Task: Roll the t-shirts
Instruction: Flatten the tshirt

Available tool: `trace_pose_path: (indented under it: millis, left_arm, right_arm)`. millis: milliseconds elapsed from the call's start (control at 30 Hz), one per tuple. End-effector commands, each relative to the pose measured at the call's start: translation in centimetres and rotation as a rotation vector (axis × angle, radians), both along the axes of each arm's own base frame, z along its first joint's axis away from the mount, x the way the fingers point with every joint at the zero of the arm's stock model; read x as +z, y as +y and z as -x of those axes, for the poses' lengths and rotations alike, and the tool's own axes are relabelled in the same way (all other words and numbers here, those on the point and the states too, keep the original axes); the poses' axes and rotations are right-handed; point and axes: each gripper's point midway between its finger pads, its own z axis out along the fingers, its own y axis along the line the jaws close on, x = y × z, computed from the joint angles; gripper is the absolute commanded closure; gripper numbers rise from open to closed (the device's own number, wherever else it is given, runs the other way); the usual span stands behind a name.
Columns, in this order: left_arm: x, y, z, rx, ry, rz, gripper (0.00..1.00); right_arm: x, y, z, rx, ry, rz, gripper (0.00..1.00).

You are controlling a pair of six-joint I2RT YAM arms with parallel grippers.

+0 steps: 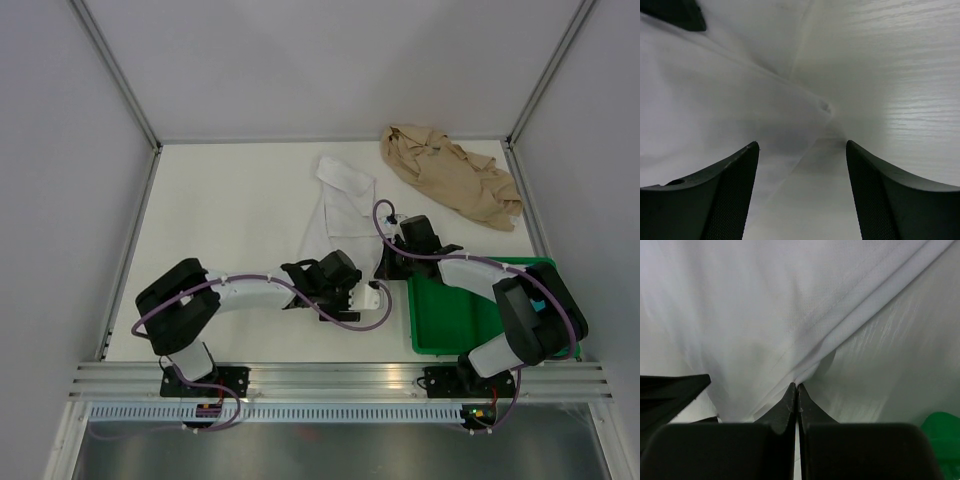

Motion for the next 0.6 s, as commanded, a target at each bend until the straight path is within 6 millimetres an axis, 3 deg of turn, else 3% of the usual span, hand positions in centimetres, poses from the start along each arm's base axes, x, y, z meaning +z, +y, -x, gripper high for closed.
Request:
trace_pose_path:
  millis: [0, 67, 133, 200, 233, 267, 400, 433, 500, 533, 567]
  left_arm:
    - [-0.4, -2.2, 1.1, -0.092, 0.004, 0.039, 0.25]
    - [-0.9, -2.4, 0.4, -0.035, -0.005, 0.046, 0.36]
    - [-1.2, -2.5, 0.6, -0.018, 0.013, 0.052, 0.39]
    - [-1.2, -2.8, 1.2, -0.022, 0.052, 0.067, 0.56]
    - [-1.3, -2.8, 1.5, -0.009, 0.070, 0.071, 0.67]
    - [-1.1, -2.8, 1.5, 0.004, 0.077, 0.077, 0.97]
    - [1.1, -2.1, 1.4, 0.077, 0.074, 0.114, 0.98]
    - [3.6, -2.0, 0.6, 0.123, 0.066, 0.176, 0.98]
    - [6.4, -1.2, 0.0, 0.169, 0.107, 0.247, 0.98]
    - [9.1, 0.5, -2.6, 0.274, 0.108, 0.330, 0.98]
    - [10.6, 1.6, -4.1, 0.327, 0.108, 0.377, 0.98]
  right_arm:
    - [0.6, 0.5, 0.0, -0.004, -0.006, -0.034, 1.00]
    - [0.5, 0.5, 0.1, -0.002, -0.005, -0.031, 1.00]
    - [0.4, 0.3, 0.3, -0.001, 0.000, -0.026, 1.00]
    - [0.4, 0.2, 0.3, -0.005, -0.005, -0.023, 1.00]
    - [0.4, 0.2, 0.3, -0.004, -0.007, -0.021, 1.00]
    - [0.6, 0.2, 0.3, -0.003, -0.013, -0.023, 1.00]
    - [1.5, -0.3, -0.2, -0.021, -0.044, -0.005, 1.00]
    - [1.6, -0.6, -0.3, -0.020, -0.050, 0.010, 1.00]
    - [2.4, -1.4, -1.1, -0.045, -0.086, 0.029, 1.00]
    - [2.5, -1.7, -1.3, -0.044, -0.099, 0.041, 1.00]
    - [2.4, -2.1, -1.4, -0.049, -0.106, 0.054, 1.00]
